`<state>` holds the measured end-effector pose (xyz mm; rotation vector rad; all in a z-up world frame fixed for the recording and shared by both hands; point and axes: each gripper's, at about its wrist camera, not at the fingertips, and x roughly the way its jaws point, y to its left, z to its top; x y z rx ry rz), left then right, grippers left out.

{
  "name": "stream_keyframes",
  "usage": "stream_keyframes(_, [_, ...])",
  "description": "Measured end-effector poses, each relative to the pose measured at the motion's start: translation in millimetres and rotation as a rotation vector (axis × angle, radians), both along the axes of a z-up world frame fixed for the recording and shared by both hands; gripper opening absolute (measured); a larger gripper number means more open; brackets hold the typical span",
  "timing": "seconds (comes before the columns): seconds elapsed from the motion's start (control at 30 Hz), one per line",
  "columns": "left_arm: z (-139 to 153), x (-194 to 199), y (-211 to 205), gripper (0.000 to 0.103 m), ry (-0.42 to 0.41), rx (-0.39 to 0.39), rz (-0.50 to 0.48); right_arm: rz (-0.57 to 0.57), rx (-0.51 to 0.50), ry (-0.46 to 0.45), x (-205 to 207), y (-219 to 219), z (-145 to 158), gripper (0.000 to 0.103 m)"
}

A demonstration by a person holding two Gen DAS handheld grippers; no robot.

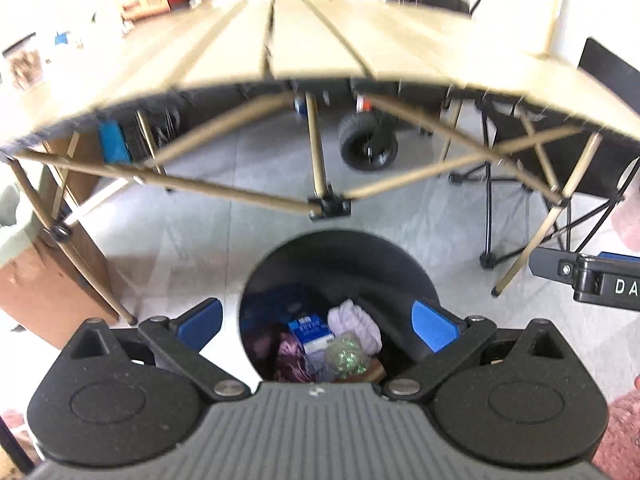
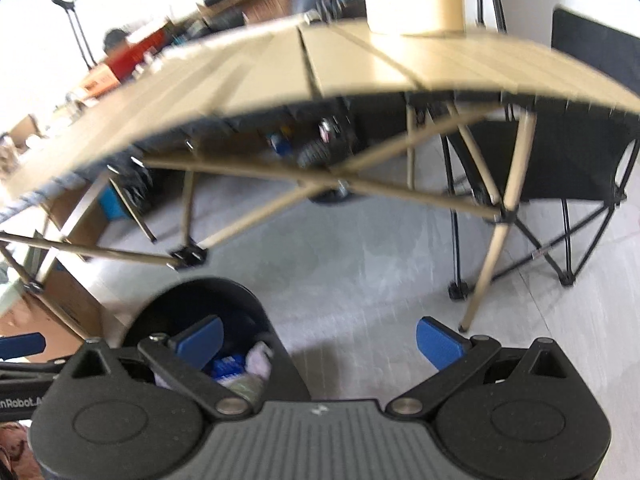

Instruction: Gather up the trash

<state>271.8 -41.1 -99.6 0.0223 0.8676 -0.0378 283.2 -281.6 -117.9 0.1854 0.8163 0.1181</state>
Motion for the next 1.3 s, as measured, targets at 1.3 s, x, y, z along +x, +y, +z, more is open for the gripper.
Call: stream_keyframes(1.3, [99.2, -270.6, 61.2, 0.103, -0.395, -0.029, -0.034, 0.165, -0.038, -0.303, -279.4, 40.8, 120.3, 0.103])
